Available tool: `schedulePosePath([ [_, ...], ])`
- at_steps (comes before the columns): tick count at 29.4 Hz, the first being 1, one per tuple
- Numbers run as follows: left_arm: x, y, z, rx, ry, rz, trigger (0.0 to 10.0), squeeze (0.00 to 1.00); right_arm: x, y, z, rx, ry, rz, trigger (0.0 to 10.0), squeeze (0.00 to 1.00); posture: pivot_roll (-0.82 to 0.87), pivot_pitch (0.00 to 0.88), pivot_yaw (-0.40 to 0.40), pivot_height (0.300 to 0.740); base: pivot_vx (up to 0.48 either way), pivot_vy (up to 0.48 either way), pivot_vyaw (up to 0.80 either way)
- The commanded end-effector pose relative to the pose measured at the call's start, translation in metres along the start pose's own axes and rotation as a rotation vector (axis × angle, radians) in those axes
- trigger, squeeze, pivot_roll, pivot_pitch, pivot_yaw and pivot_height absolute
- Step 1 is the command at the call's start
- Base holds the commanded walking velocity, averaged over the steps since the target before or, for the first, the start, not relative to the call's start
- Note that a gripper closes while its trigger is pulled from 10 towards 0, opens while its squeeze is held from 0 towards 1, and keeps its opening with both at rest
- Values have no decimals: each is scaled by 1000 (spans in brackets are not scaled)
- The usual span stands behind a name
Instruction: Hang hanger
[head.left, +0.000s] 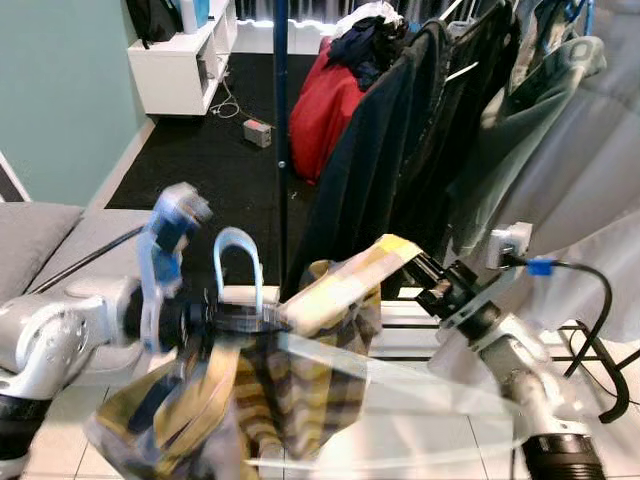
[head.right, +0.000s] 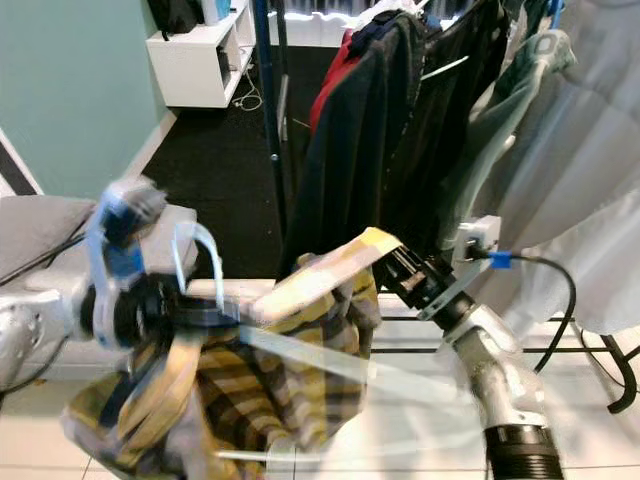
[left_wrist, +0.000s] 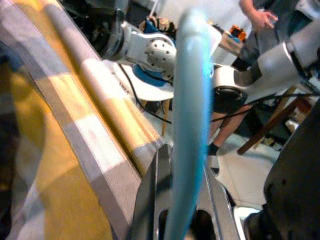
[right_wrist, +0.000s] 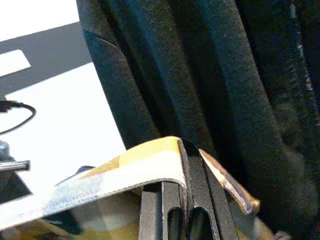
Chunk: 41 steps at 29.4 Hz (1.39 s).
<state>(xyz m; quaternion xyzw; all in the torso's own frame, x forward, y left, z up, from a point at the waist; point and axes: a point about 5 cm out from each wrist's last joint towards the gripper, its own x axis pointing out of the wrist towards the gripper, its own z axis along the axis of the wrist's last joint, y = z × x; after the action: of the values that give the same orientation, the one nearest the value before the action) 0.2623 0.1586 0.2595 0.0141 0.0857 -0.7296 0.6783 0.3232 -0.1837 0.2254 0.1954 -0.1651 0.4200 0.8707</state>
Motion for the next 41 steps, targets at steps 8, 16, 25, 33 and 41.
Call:
schedulePosePath([
  [8, -7, 39, -25, 43, 142, 400, 10000, 0, -23, 9, 25, -106, 193, 126, 0, 0, 30, 222, -11, 740, 0, 0, 0],
  [16, -14, 41, -21, 41, 76, 479, 10000, 0, -39, -7, 2, -257, 488, 1, 0, 0, 31, 228, -15, 740, 0, 0, 0],
  [25, -31, 37, -42, 36, 290, 543, 10000, 0, -43, -8, 13, -320, 528, -20, 0, 0, 33, 233, -17, 740, 0, 0, 0],
  [33, -33, 35, -49, 54, 364, 569, 10000, 0, -38, -5, 21, -342, 528, 25, 0, 0, 29, 231, -20, 740, 0, 0, 0],
  [41, -32, 50, -52, 63, 372, 710, 10000, 0, -33, 7, 18, -303, 518, 88, 0, 0, 26, 233, -20, 740, 0, 0, 0],
])
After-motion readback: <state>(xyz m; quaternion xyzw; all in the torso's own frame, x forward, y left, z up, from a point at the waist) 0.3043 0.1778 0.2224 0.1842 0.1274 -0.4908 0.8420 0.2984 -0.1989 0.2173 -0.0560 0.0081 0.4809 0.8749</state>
